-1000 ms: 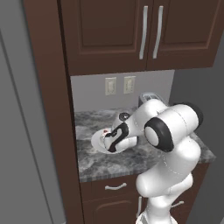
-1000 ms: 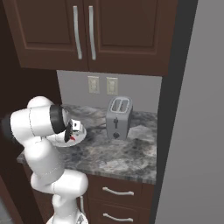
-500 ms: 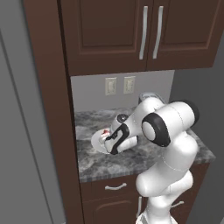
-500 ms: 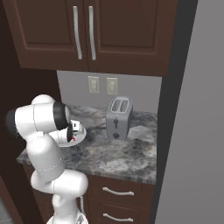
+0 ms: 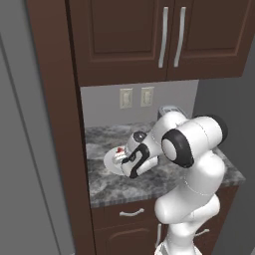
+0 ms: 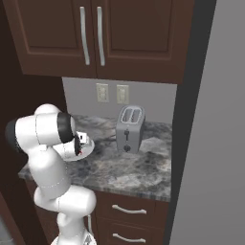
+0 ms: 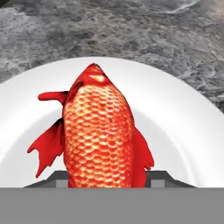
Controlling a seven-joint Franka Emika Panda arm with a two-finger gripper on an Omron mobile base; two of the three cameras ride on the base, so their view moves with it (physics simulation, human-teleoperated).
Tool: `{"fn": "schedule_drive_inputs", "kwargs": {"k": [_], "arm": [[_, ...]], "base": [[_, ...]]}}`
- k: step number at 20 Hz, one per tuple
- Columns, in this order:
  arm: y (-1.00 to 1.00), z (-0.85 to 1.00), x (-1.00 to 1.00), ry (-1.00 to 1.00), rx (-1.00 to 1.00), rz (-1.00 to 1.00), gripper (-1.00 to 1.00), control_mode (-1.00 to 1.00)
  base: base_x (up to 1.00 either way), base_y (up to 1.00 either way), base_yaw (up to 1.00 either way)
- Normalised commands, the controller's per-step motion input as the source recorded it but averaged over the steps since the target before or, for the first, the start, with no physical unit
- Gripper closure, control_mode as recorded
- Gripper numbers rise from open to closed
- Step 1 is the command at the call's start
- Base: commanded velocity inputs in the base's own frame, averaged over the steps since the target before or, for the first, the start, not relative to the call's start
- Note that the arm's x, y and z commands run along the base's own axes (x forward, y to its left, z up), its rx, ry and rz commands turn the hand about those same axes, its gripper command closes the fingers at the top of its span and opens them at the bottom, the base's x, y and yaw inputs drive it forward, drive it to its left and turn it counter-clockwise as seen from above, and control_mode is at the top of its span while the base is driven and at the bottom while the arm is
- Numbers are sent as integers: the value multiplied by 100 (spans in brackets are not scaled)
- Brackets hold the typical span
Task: Place the fish on the top rack of the oven, and slide the tray back inside. Close the oven door.
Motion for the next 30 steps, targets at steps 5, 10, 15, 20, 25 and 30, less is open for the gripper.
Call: {"fn": "schedule_drive_inputs", "kwargs": {"k": [5,10,15,20,25,30], "arm": [[-22,51,-43,-8,0,0,100,-100],[-20,93,-47,-11,0,0,100,-100],[-24,98,-57,-6,0,0,100,-100],[-29,20,-75,0,-1,1,100,-100],[-46,3,-71,0,-1,2,100,-100],[-56,2,-76,0,0,0,100,-100]], "base": [[0,0,0],[0,0,0],[0,0,0],[0,0,0],[0,0,0],[0,0,0]]}}
